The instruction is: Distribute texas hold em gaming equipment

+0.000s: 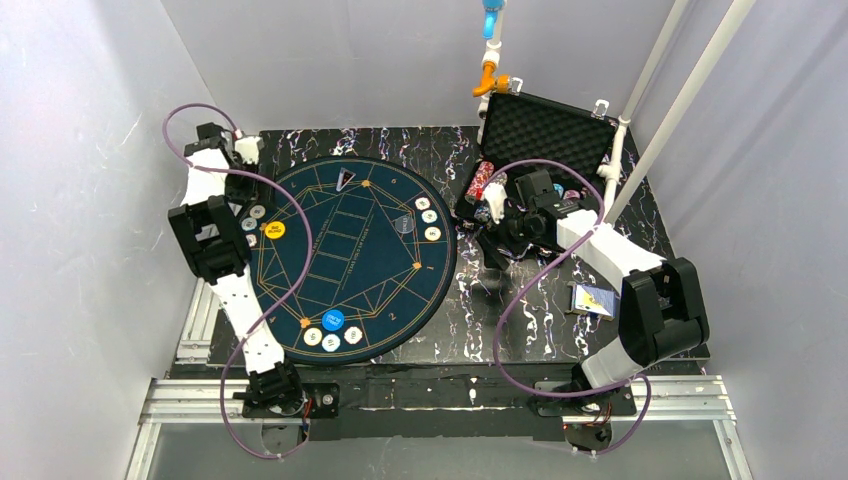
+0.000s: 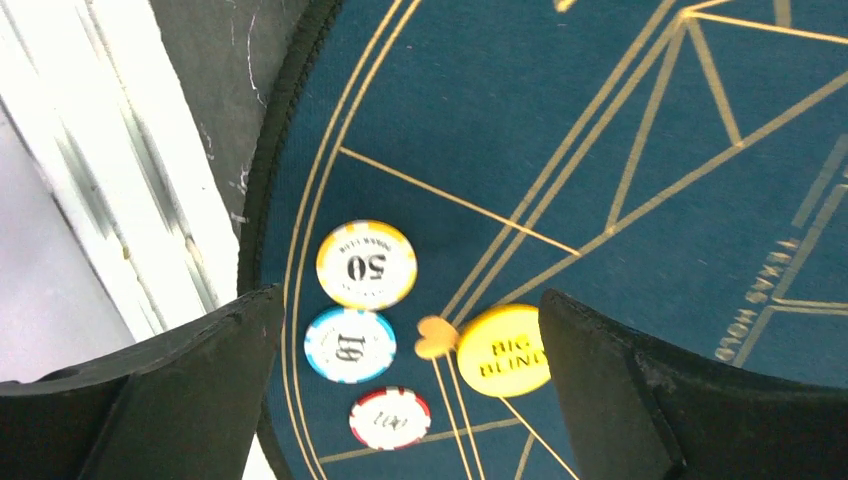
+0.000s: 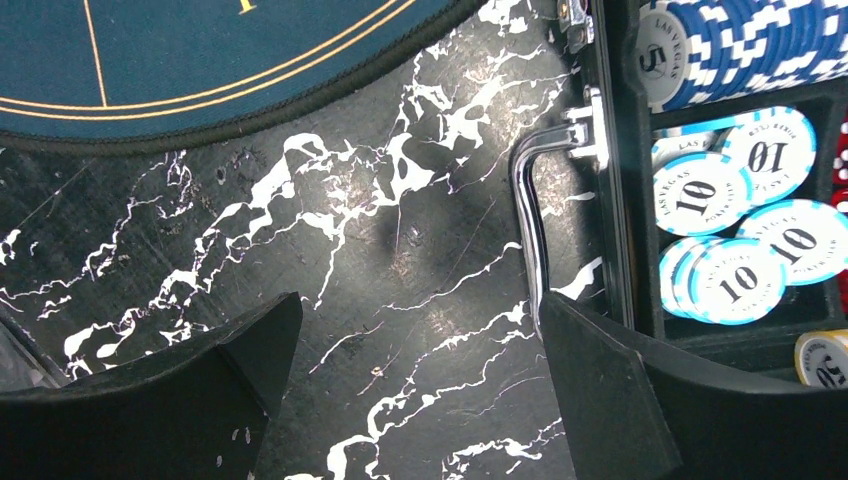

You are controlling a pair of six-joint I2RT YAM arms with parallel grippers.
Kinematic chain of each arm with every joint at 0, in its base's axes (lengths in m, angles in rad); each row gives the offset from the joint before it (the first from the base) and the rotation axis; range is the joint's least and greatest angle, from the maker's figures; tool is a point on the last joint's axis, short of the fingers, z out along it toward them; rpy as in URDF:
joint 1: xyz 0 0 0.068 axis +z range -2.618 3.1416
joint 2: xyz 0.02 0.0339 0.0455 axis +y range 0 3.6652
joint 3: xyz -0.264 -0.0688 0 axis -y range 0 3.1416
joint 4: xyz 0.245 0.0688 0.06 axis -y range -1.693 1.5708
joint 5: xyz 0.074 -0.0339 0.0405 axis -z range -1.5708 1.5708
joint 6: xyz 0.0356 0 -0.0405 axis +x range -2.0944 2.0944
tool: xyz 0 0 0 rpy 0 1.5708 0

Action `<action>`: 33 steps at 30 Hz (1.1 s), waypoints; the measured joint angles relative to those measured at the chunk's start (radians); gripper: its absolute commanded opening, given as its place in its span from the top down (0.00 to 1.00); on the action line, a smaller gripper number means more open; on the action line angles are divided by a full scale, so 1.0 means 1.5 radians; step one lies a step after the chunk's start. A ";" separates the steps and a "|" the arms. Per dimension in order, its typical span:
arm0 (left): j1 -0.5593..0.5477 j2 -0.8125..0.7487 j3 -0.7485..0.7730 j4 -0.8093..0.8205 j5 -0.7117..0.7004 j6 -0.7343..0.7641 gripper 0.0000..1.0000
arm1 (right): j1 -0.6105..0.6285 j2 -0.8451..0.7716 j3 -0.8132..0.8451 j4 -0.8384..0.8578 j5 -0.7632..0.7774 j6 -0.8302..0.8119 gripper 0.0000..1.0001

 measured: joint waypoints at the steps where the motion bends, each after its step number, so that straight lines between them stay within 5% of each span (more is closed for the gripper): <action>1: 0.000 -0.015 -0.006 -0.002 0.006 -0.002 0.02 | 0.000 0.000 0.005 -0.004 -0.001 0.000 0.02; 8: -0.004 -0.197 -0.117 -0.004 0.047 -0.021 0.02 | 0.000 -0.035 0.040 -0.049 0.028 -0.010 0.02; 13: -0.007 -0.375 -0.263 0.010 0.161 -0.039 0.02 | -0.001 -0.089 0.052 -0.099 0.073 -0.025 0.02; 19: -0.035 -0.464 -0.361 0.026 0.253 -0.086 0.02 | -0.004 -0.150 0.052 -0.152 0.102 -0.034 0.02; 26: -0.290 -0.550 -0.513 0.049 0.139 -0.069 0.02 | -0.014 -0.158 0.062 -0.279 0.137 -0.115 0.02; 33: -0.322 -0.565 -0.537 0.037 0.193 -0.057 0.02 | -0.088 -0.165 0.027 -0.386 0.180 -0.288 0.02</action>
